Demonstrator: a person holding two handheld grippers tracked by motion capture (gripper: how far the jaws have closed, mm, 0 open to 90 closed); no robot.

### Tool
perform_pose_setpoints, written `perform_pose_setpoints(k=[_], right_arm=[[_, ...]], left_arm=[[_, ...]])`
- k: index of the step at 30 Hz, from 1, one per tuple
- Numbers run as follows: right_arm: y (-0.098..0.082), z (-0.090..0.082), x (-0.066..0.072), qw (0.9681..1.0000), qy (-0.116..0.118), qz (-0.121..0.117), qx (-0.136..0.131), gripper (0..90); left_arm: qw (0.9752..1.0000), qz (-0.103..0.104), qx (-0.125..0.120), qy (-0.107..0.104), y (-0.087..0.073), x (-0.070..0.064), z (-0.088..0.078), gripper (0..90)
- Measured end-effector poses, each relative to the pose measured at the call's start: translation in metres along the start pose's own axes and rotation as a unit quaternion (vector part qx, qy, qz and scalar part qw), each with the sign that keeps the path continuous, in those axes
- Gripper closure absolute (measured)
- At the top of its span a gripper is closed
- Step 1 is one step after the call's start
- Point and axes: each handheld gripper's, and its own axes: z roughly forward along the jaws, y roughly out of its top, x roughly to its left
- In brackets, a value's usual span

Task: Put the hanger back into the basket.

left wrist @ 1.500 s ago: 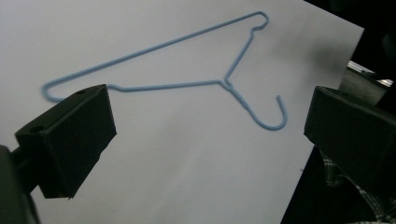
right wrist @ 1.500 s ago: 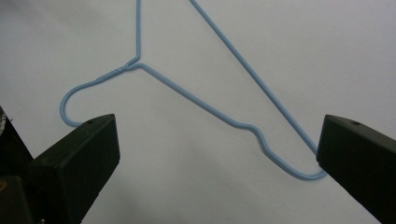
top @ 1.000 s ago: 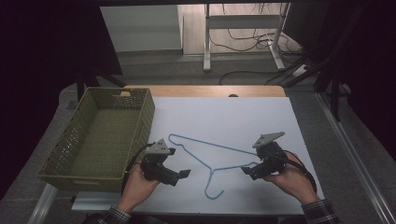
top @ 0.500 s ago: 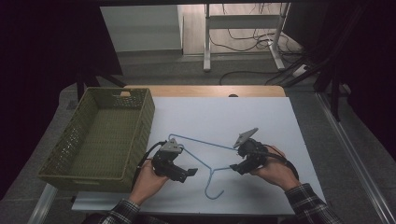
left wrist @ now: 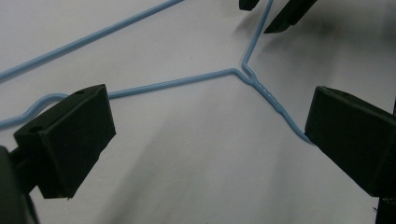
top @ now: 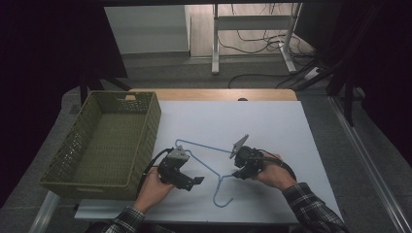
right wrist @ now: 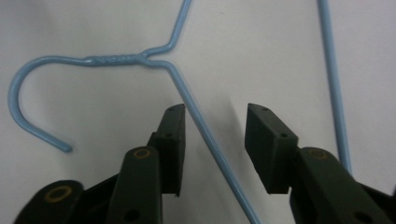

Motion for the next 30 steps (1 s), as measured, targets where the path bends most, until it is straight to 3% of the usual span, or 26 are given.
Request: perform_pose_setpoints(k=[6, 13, 17, 20, 21, 22, 27, 30], right_arm=[[0.003, 0.013, -0.001, 0.9992, 0.015, -0.036, 0.013, 69.5], [0.006, 0.014, -0.003, 0.9968, 0.032, -0.071, 0.019, 78.7], [0.006, 0.015, -0.005, 0.9957, 0.047, -0.078, 0.016, 82.3], [0.006, 0.014, -0.005, 0.995, 0.045, -0.088, 0.015, 84.0], [0.004, 0.014, -0.005, 0.994, 0.065, -0.087, 0.009, 85.6], [0.004, 0.014, -0.005, 0.9936, 0.07, -0.088, 0.006, 86.4], [0.004, 0.011, -0.004, 0.995, 0.058, -0.081, -0.007, 86.8], [0.004, 0.006, -0.003, 0.9954, 0.058, -0.073, -0.019, 86.8]], left_arm=[[1.0, -0.001, 0.002, -0.002, -0.001, 0.001, 0.002, 1.8], [1.0, -0.002, 0.008, -0.003, -0.002, 0.002, 0.004, 1.9], [0.9999, -0.002, 0.011, -0.003, -0.003, 0.002, 0.004, 1.9], [0.9999, -0.004, 0.014, -0.002, -0.003, 0.002, 0.004, 1.9], [0.9999, -0.008, 0.012, -0.002, -0.003, 0.002, 0.004, 1.9], [0.9999, -0.008, 0.012, -0.002, -0.003, 0.002, 0.004, 1.9], [0.9996, -0.018, 0.019, 0.007, -0.003, 0.003, 0.001, 2.1], [0.9989, -0.015, 0.034, 0.03, -0.004, 0.003, -0.001, 1.9]])
